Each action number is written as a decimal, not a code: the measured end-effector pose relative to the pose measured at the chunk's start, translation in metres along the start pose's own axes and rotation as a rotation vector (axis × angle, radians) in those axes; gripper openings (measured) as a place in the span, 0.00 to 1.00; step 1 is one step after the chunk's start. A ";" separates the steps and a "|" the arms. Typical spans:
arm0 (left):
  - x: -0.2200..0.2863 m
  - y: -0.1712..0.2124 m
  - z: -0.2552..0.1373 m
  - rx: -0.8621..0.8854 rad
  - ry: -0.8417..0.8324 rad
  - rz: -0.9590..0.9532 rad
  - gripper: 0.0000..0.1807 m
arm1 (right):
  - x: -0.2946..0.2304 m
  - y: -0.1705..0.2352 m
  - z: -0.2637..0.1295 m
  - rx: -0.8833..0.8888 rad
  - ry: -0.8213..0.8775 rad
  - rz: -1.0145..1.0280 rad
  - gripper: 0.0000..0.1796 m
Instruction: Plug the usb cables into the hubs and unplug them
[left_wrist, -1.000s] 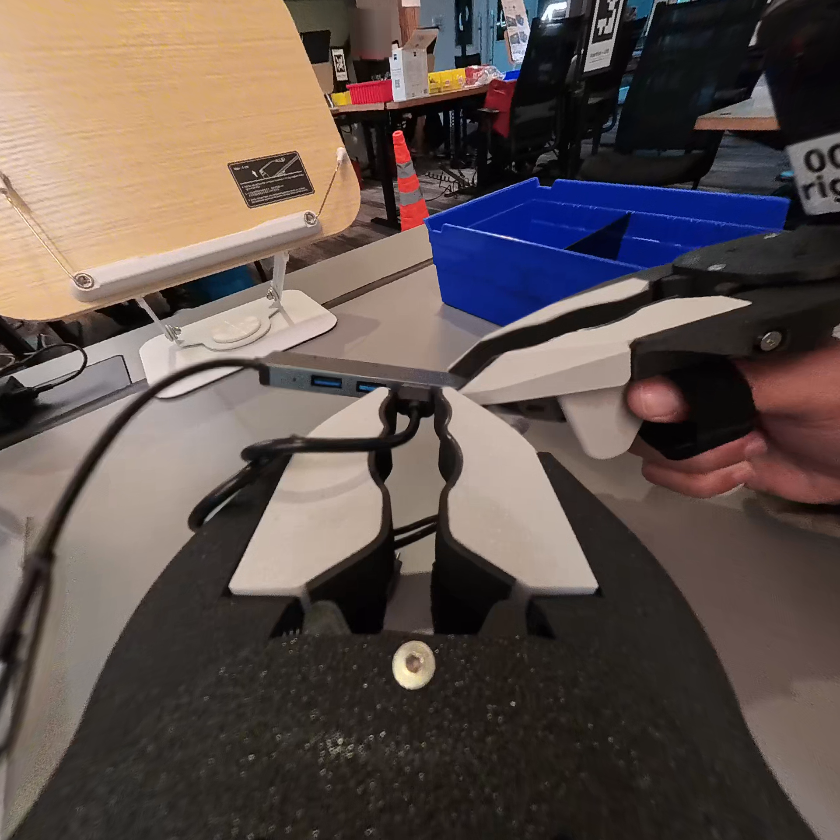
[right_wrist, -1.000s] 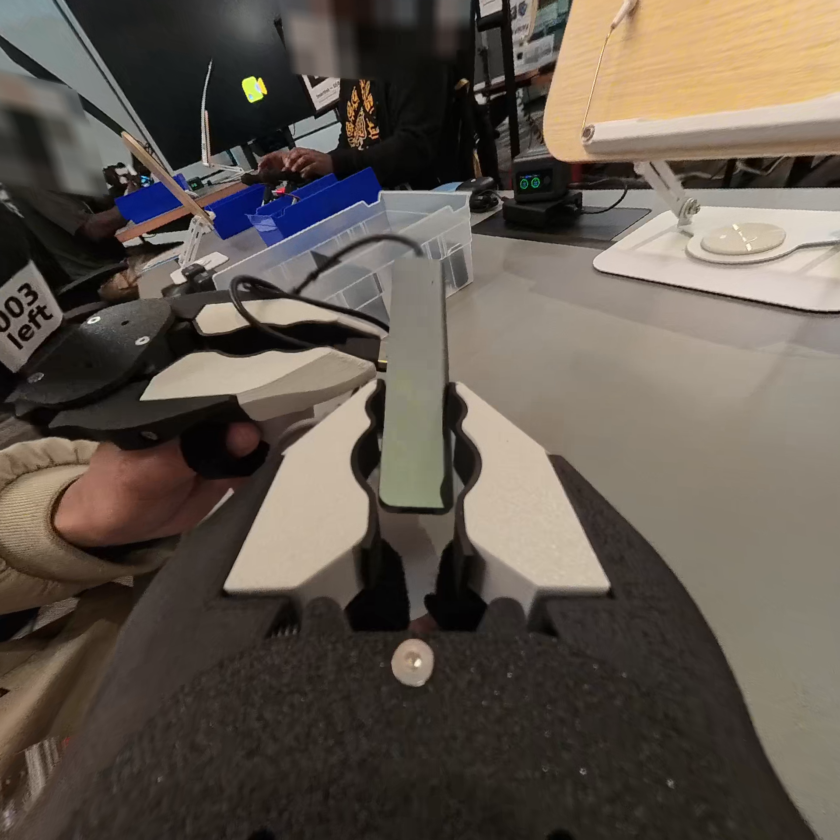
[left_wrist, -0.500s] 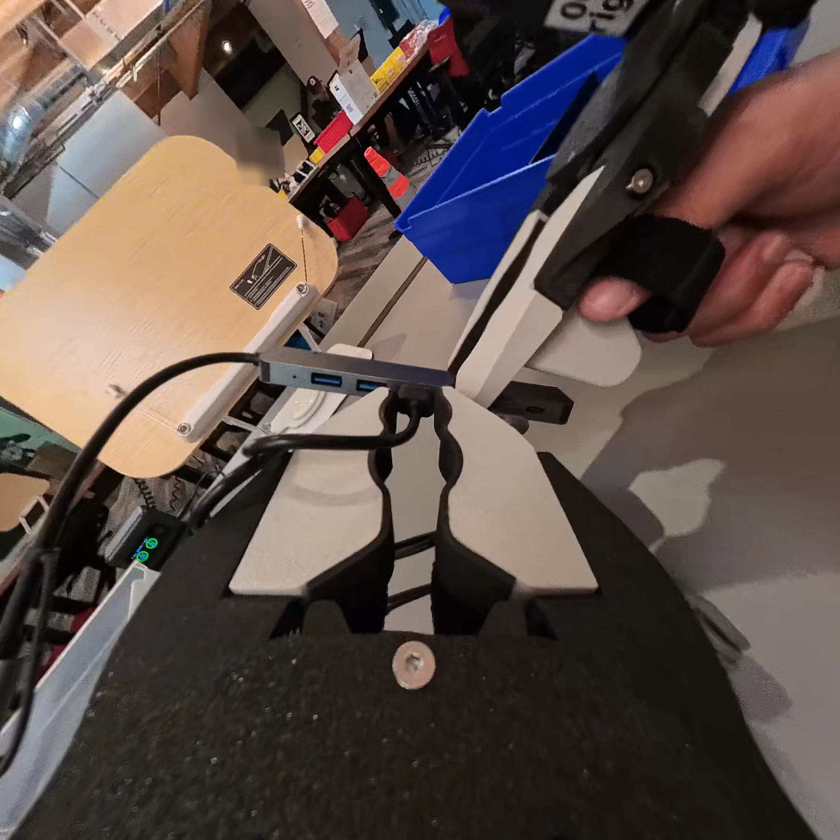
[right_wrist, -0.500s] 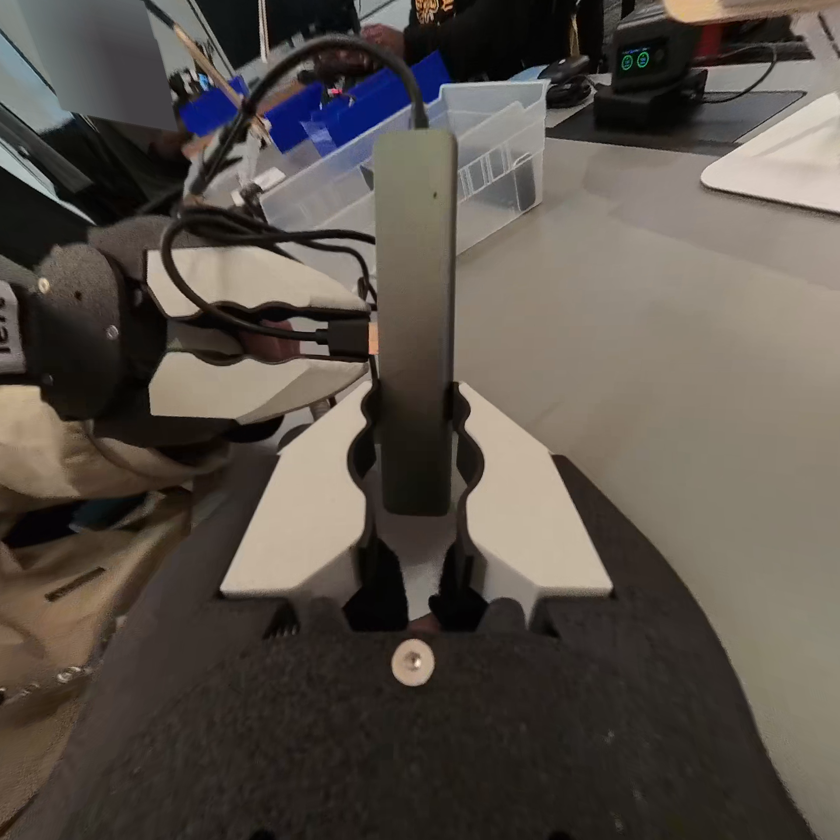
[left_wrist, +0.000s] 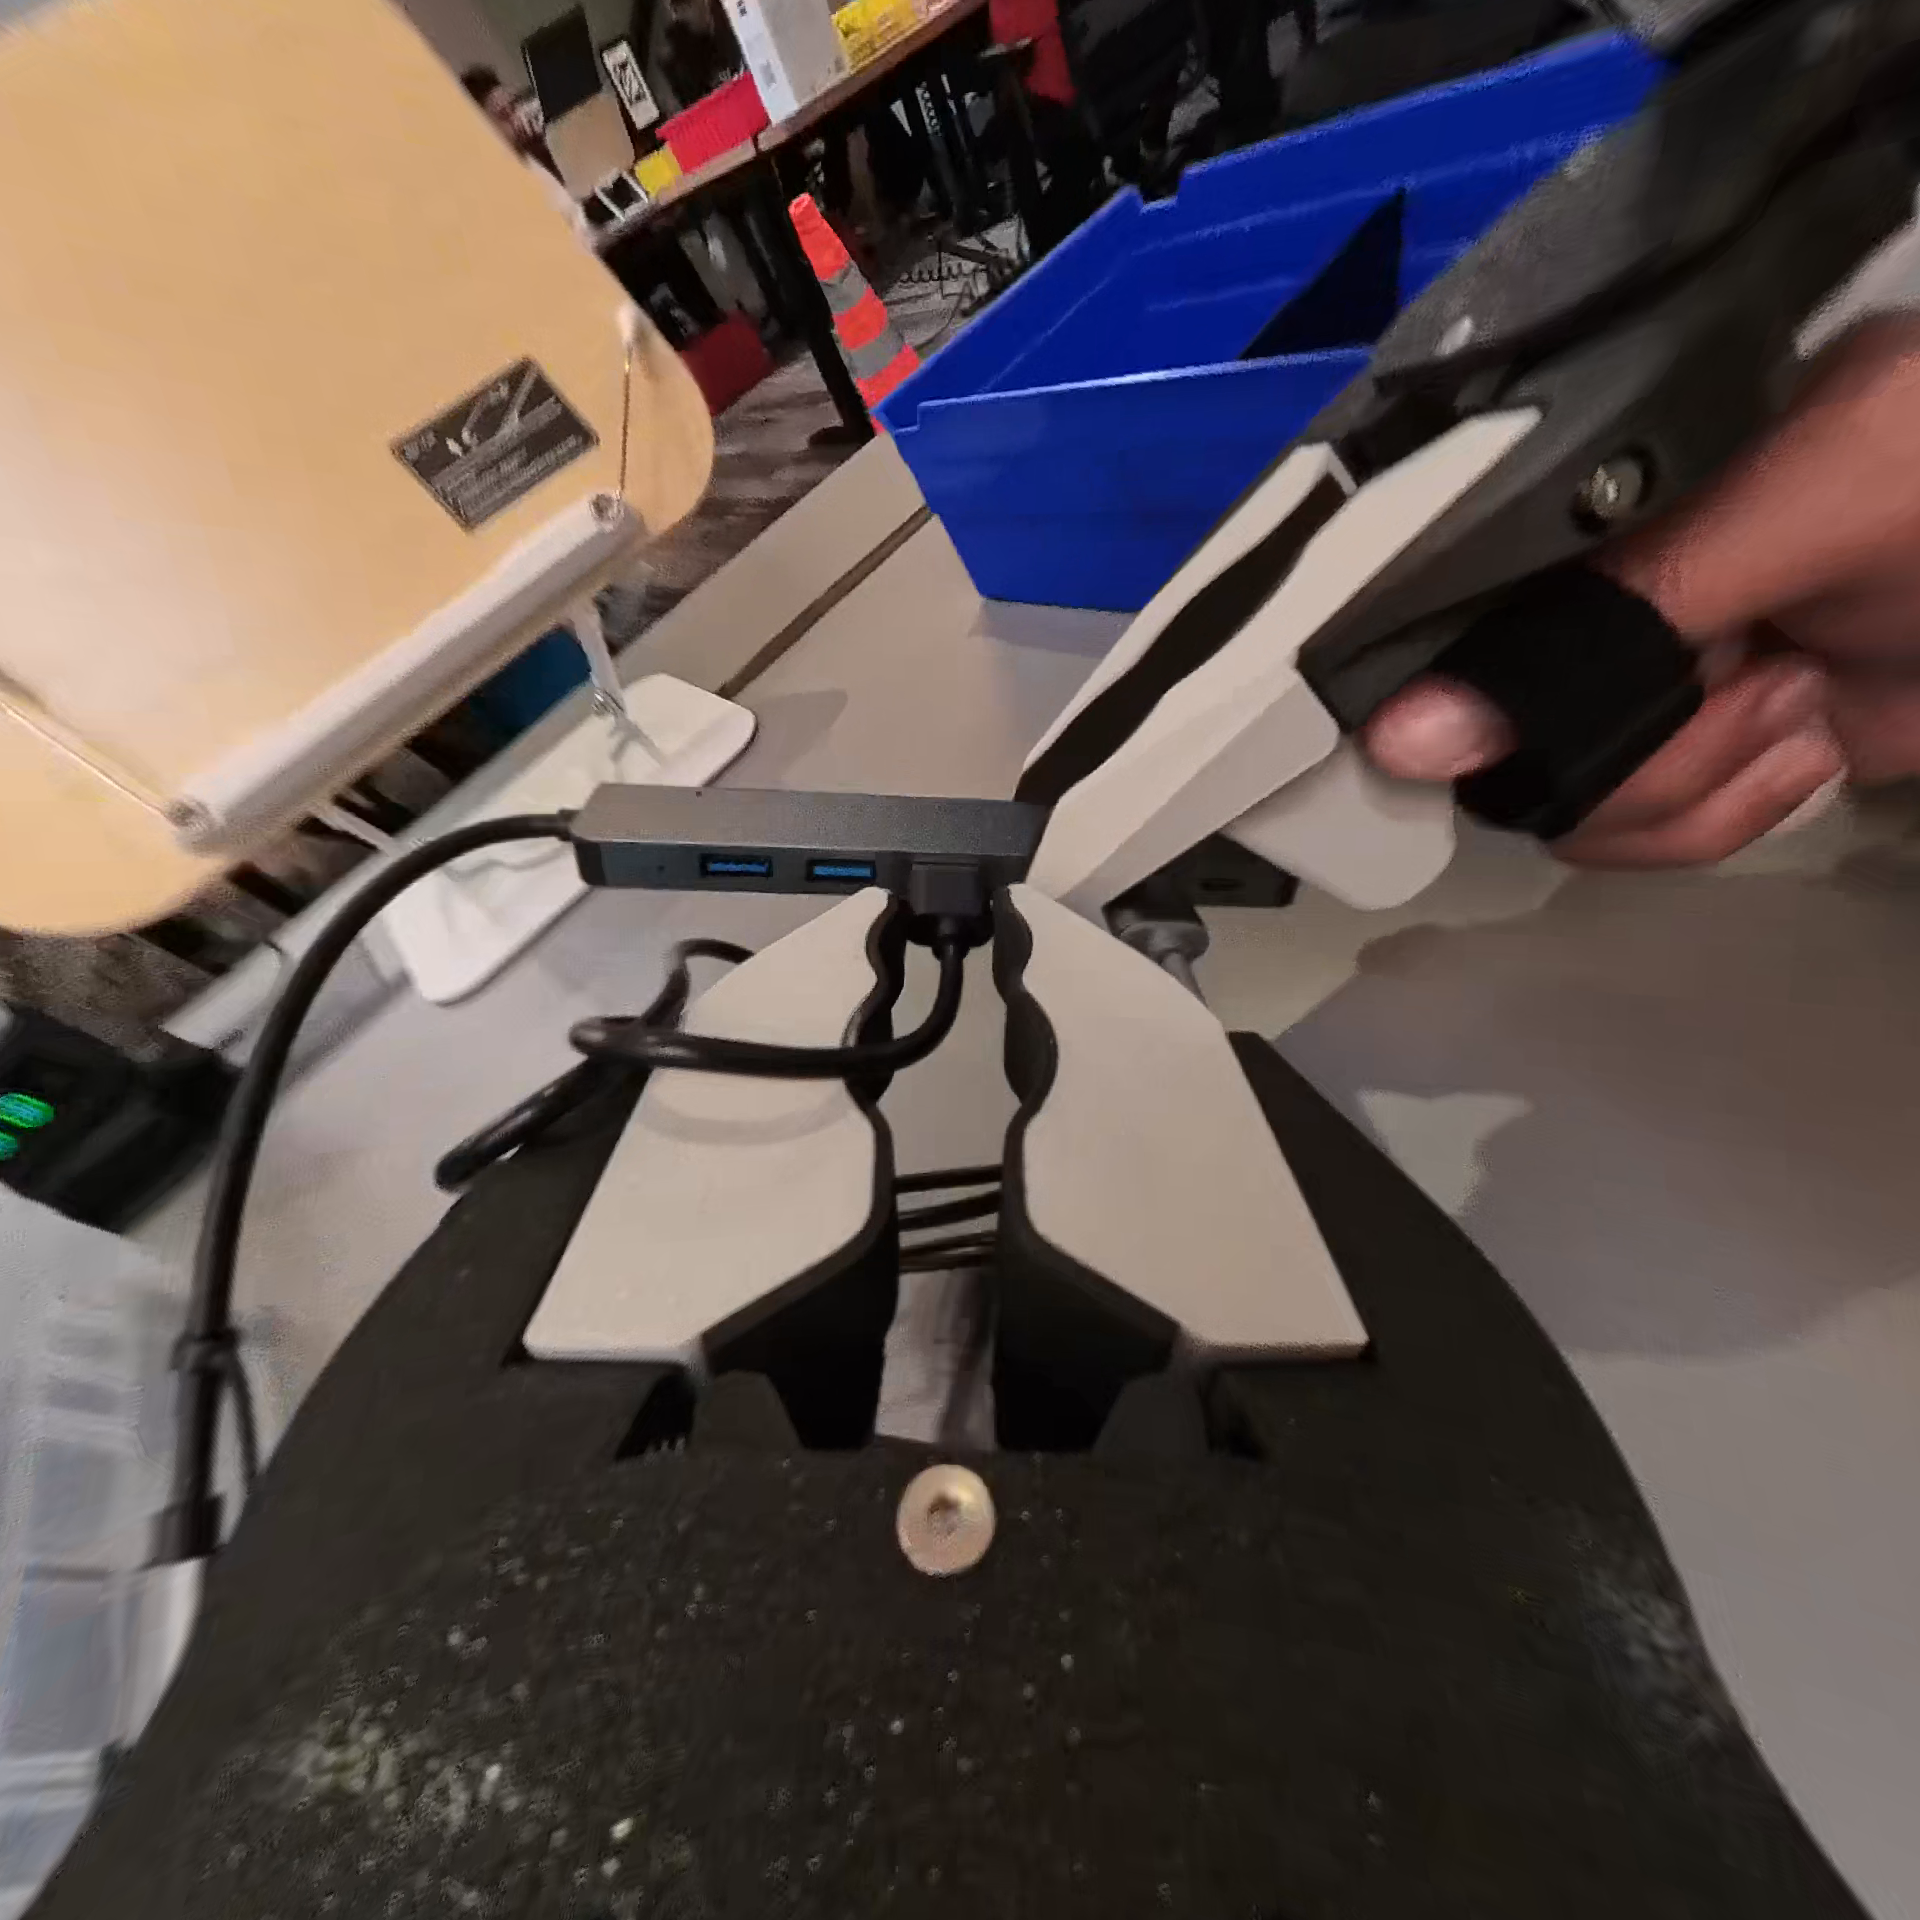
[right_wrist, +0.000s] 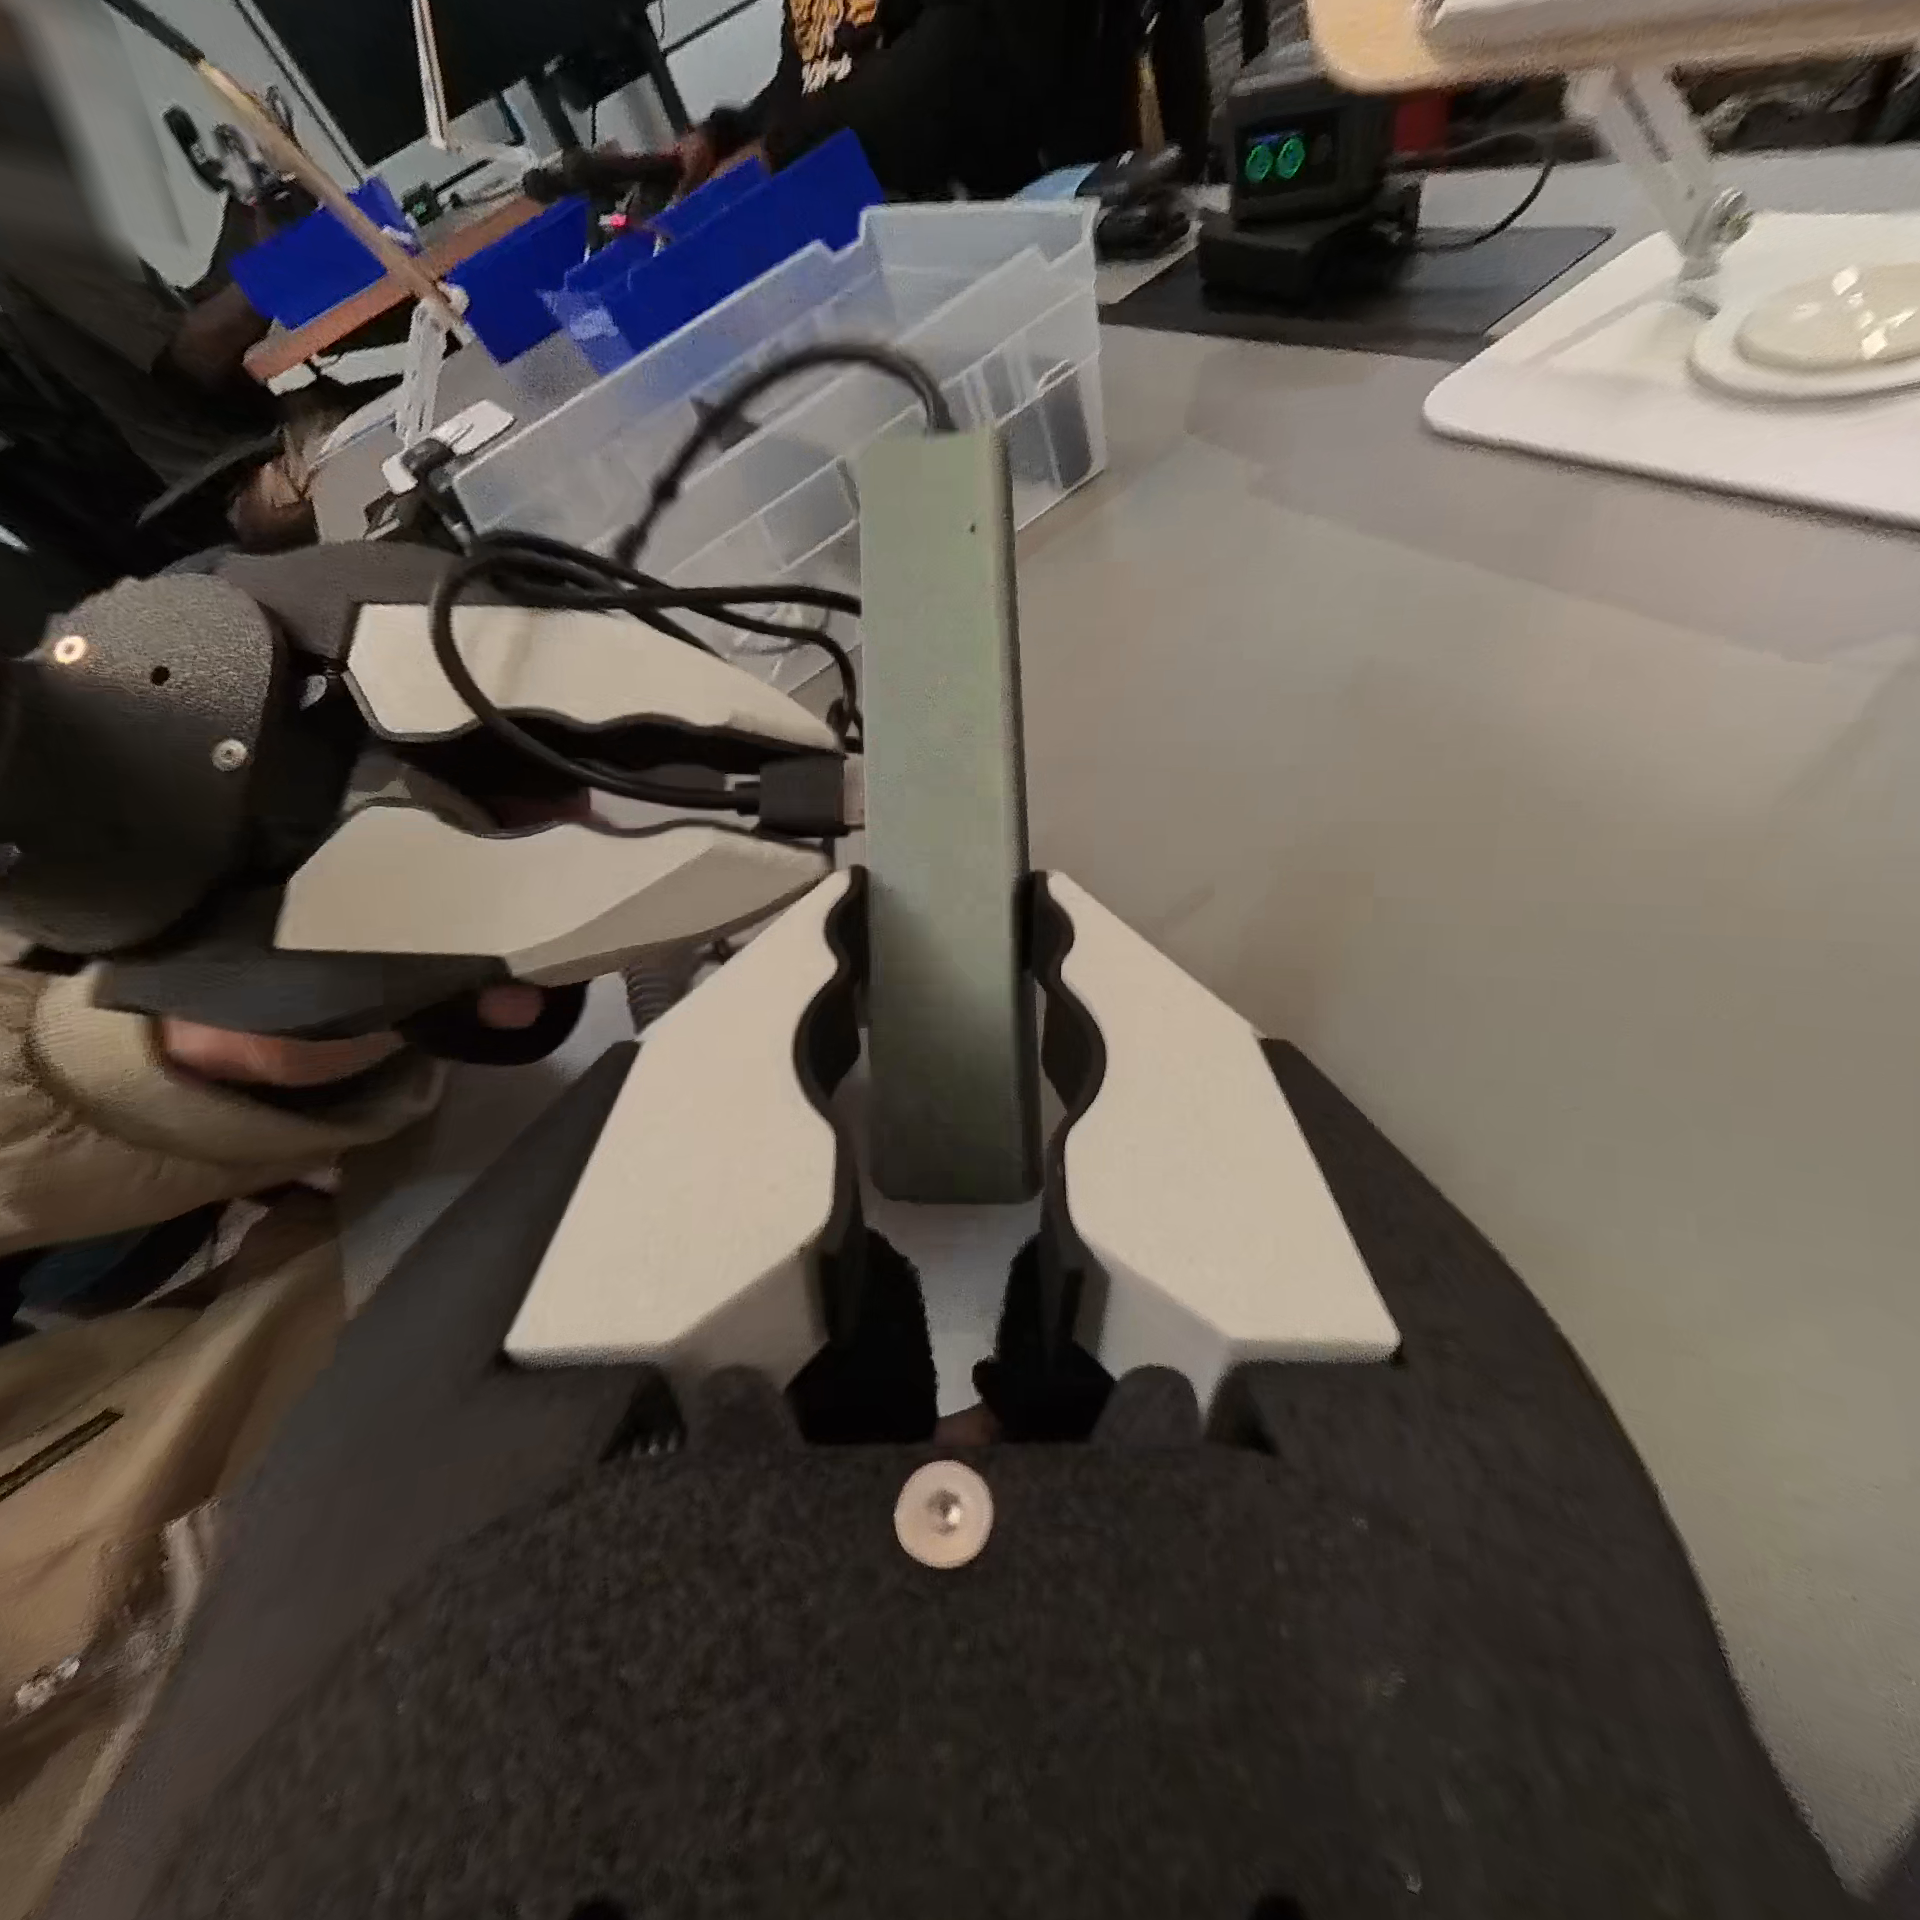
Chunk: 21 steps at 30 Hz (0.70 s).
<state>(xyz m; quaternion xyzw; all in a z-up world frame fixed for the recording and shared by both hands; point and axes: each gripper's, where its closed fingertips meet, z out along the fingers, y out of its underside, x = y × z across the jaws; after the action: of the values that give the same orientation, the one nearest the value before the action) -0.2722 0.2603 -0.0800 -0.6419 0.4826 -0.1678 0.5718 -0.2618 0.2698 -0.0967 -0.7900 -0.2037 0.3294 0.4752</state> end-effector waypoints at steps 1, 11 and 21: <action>0.000 -0.002 -0.003 0.020 0.019 -0.071 0.10 | 0.002 -0.004 -0.001 0.023 0.025 -0.020 0.17; -0.002 -0.012 -0.014 0.135 0.026 -0.275 0.03 | 0.000 -0.010 -0.005 0.067 0.114 -0.148 0.16; -0.001 -0.015 -0.015 0.135 -0.007 -0.144 0.03 | -0.005 -0.012 -0.010 0.074 0.076 -0.131 0.17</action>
<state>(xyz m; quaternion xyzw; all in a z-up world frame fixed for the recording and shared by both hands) -0.2775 0.2503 -0.0615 -0.6355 0.4209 -0.2382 0.6019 -0.2583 0.2662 -0.0810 -0.7687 -0.2246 0.2746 0.5322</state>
